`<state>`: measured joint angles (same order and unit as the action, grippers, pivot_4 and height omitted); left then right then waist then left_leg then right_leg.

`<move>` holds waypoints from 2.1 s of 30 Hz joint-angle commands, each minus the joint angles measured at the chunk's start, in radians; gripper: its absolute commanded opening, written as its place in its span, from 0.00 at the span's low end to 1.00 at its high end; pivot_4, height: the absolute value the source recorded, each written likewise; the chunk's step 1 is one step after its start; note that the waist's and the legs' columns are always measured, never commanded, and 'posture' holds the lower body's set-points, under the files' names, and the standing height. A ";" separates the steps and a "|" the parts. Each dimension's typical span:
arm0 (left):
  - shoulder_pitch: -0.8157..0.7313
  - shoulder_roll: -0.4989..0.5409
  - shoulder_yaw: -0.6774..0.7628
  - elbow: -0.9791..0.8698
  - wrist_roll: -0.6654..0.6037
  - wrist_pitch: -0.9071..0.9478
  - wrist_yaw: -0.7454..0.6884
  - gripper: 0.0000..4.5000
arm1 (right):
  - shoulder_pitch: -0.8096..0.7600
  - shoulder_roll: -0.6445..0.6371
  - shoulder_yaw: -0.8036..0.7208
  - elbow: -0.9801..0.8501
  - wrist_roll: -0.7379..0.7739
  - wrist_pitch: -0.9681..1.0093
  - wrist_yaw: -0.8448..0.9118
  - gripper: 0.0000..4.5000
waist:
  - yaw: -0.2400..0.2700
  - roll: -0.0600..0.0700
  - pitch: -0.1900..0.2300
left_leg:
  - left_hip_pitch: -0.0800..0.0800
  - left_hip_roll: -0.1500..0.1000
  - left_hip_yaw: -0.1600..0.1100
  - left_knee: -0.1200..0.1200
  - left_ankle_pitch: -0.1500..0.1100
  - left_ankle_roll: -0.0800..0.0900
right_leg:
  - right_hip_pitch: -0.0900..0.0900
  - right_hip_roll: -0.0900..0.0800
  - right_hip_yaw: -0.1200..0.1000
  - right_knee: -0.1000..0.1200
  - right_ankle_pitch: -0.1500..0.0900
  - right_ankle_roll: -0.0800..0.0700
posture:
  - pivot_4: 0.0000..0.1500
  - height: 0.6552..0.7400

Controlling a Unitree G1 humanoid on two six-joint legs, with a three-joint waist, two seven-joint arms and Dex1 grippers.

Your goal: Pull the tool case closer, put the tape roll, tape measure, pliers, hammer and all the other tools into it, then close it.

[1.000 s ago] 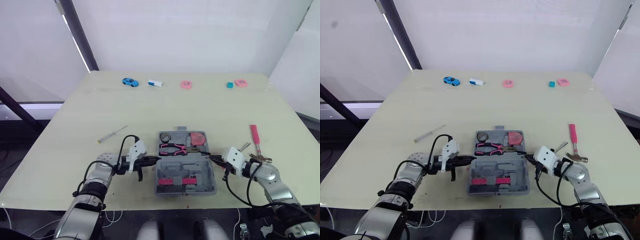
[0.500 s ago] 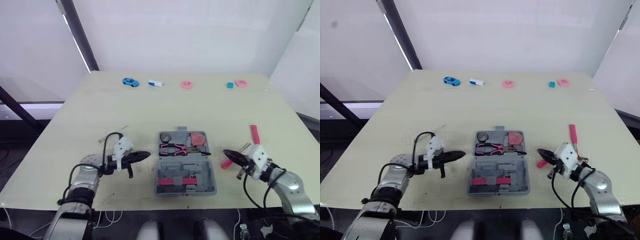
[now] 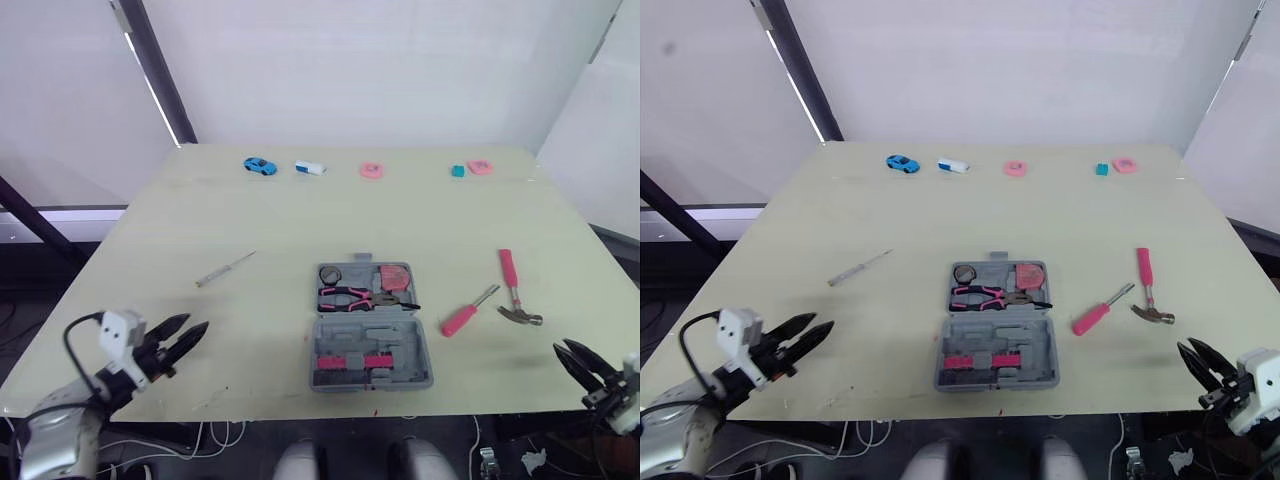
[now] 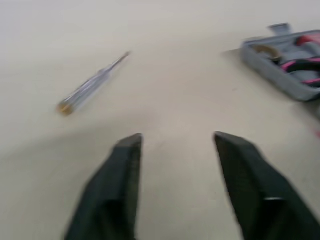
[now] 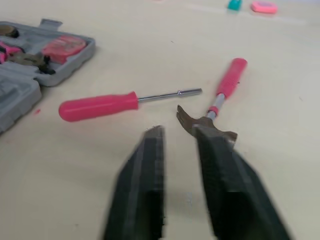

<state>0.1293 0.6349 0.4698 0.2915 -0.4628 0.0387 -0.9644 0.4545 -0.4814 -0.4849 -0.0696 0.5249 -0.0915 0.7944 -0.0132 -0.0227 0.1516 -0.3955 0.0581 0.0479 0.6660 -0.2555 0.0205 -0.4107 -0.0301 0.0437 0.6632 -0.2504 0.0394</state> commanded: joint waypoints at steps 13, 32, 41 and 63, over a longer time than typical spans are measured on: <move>0.103 0.009 0.129 0.030 -0.035 -0.040 0.028 1.00 | 0.111 0.069 -0.110 0.045 0.051 -0.062 0.041 1.00 | 0.001 -0.001 0.000 | -0.001 0.000 -0.001 -0.002 0.000 0.000 | -0.003 -0.009 0.000 -0.001 0.000 0.000 | 1.00 1.00; -0.184 0.080 -0.040 0.154 0.092 -0.048 0.028 1.00 | 0.038 -0.053 0.060 -0.299 0.098 0.127 0.115 1.00 | 0.002 -0.001 0.000 | -0.002 -0.002 0.001 -0.002 0.000 0.000 | -0.002 -0.003 -0.001 -0.001 0.002 -0.003 | 1.00 1.00; -0.389 0.078 -0.158 0.211 0.183 -0.003 0.104 1.00 | -0.072 -0.131 0.175 -0.467 0.163 0.266 0.127 1.00 | 0.005 -0.002 0.000 | -0.003 -0.004 0.002 -0.001 0.000 0.000 | -0.001 0.000 -0.003 -0.001 0.002 -0.003 | 1.00 1.00; -0.958 0.076 -0.374 0.961 0.458 -0.046 0.157 1.00 | -0.261 -0.092 0.287 -0.466 0.078 0.262 0.076 1.00 | 0.003 -0.009 0.003 | -0.005 -0.004 0.000 0.001 0.000 0.000 | 0.000 0.005 -0.004 -0.001 0.005 0.001 | 1.00 1.00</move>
<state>-0.8136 0.7056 0.1040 1.2450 -0.0162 0.0091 -0.7993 0.1994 -0.5724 -0.1920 -0.4971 0.5978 0.1825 0.8773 -0.0104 -0.0317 0.1550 -0.4006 0.0538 0.0475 0.6674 -0.2554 0.0206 -0.4108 -0.0254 0.0397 0.6627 -0.2457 0.0399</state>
